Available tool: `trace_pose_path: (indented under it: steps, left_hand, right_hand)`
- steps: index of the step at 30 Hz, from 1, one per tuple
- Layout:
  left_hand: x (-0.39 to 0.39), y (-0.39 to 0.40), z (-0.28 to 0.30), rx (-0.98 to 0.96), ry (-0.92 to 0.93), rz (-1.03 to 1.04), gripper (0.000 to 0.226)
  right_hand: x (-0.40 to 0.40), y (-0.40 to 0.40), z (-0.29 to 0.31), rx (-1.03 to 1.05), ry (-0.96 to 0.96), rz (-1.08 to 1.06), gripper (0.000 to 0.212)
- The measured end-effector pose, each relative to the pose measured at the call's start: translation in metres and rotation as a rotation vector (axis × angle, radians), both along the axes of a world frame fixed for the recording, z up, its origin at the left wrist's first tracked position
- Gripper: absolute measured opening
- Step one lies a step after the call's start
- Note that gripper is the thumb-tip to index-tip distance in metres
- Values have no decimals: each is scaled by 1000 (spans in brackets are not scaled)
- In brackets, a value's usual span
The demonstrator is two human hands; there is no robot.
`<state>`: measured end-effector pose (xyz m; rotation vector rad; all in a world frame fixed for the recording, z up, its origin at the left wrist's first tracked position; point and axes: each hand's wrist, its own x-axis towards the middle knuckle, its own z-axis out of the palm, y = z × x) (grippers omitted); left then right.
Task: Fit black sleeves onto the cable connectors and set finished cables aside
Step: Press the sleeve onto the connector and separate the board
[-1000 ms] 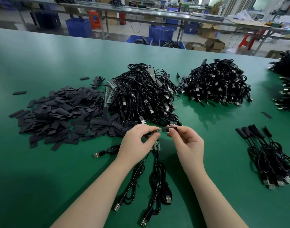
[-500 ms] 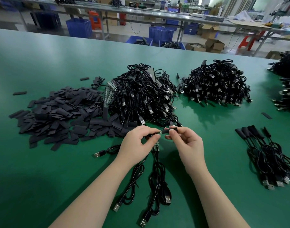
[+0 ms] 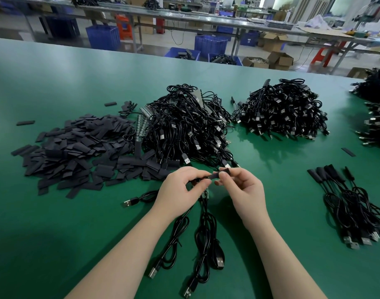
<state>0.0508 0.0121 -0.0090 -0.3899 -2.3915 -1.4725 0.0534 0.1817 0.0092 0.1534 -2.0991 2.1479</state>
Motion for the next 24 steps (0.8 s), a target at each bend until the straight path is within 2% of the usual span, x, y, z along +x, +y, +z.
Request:
trace_pose_path:
  steps: [7,13,19,24]
  left_hand:
    - [-1,-3,4,23,-15,-46,29]
    - [5,-2,9,51,14,-40,39]
    - [7,0,9,96,-12,38,30]
    - [9,4,11,76,40,23,27]
  right_hand:
    - [3,-3,1,-40,-13,29,26]
    - [3,-4,-1,-51,-22,48,23]
    - [3,-4,-2,-58,-43,51,15]
    - [0,-2,-3,-174,-96,-4,11]
